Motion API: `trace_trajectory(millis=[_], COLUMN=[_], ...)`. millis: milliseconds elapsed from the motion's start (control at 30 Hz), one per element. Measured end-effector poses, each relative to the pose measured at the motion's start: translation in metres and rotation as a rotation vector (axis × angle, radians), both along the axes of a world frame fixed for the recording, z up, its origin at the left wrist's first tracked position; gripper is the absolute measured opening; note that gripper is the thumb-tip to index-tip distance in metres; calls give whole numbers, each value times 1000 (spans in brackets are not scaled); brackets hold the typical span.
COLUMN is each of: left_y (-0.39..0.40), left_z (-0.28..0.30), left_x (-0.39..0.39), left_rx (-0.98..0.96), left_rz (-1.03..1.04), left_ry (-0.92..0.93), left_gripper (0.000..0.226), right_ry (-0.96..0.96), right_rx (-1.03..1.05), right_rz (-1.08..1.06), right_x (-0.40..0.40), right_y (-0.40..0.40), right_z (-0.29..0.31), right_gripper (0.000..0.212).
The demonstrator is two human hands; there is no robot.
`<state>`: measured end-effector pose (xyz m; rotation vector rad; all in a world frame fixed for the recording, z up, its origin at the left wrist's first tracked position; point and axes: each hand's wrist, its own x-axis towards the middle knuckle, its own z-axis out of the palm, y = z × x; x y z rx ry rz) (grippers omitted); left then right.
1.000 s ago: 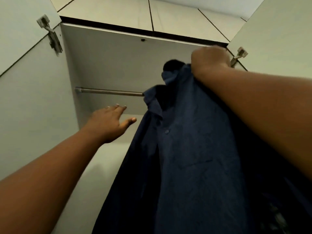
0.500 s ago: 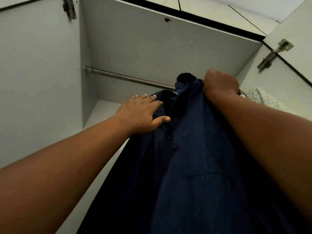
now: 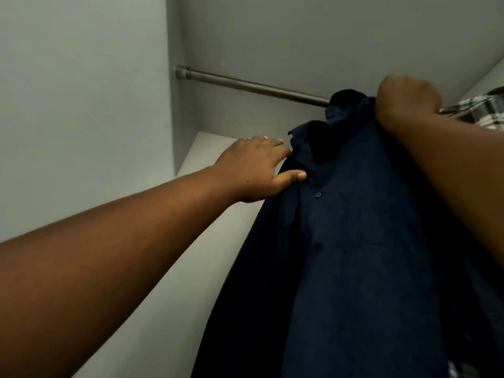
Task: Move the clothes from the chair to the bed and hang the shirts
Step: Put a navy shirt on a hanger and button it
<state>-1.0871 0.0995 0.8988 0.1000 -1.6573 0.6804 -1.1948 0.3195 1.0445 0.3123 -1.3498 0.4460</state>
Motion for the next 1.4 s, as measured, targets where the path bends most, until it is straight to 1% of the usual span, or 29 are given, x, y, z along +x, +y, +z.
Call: trace_trajectory(millis=[67, 133, 233, 367, 433, 567, 633, 733, 833, 933, 1000, 1067, 1133, 1233, 1300, 1400], left_y=[-10, -18, -19, -15, -10, -6, -8, -13, -19, -26, -28, -25, -18, -5, 8, 32], left_z=[-4, -6, -12, -11, -7, 1, 2, 4, 5, 1, -5, -15, -28, -47, -65, -99], left_x=[-3, -4, -4, -6, -4, -3, -4, -3, 2, 8, 12, 14, 12, 4, -6, -20], left_rx=[-14, -16, -14, -53, -49, -33, -39, -49, -45, -11, 23, 69, 120, 172, 185, 201], left_rz=[21, 50, 59, 80, 71, 10, 17, 39, 50, 55, 84, 117, 141, 128, 88, 32], left_ry=[-16, -29, -23, -33, -29, -5, -3, -3, -1, 20, 31, 25, 17, 4, -22, -100], left_gripper=[80, 82, 87, 89, 89, 81, 83, 86, 84, 86, 86, 84, 85, 79, 76, 74], right_ry=[12, 20, -18, -37, -47, -71, -68, -45, -72, -116, -155, -224, -249, -267, -319, -392], right_rx=[-18, -33, -31, -32, -31, -55, -38, 51, 75, 80, 69, 85, 151, 265, 316, 357], right_rz=[34, 59, 96, 104, 107, 119, 112, 55, 8, -21, -43, -85, -122, -113, -70, -13], right_x=[-7, -15, -25, -33, -34, -28, -24, -19, -16, -6, 3, 10, 13, 18, 21, 27], right_y=[-5, -7, -5, -1, 0, 0, -6, -19, -25, -20, -14, -8, -7, -14, -16, -24], right_z=[0, -3, -10, -14, -11, -1, 4, 11, 14, 6, -11, -43, -86, -150, -191, -242], right_gripper=[30, 30, 28, 26, 24, 26, 28, 28, 28, 33, 45, 67, 83, 89, 90, 84])
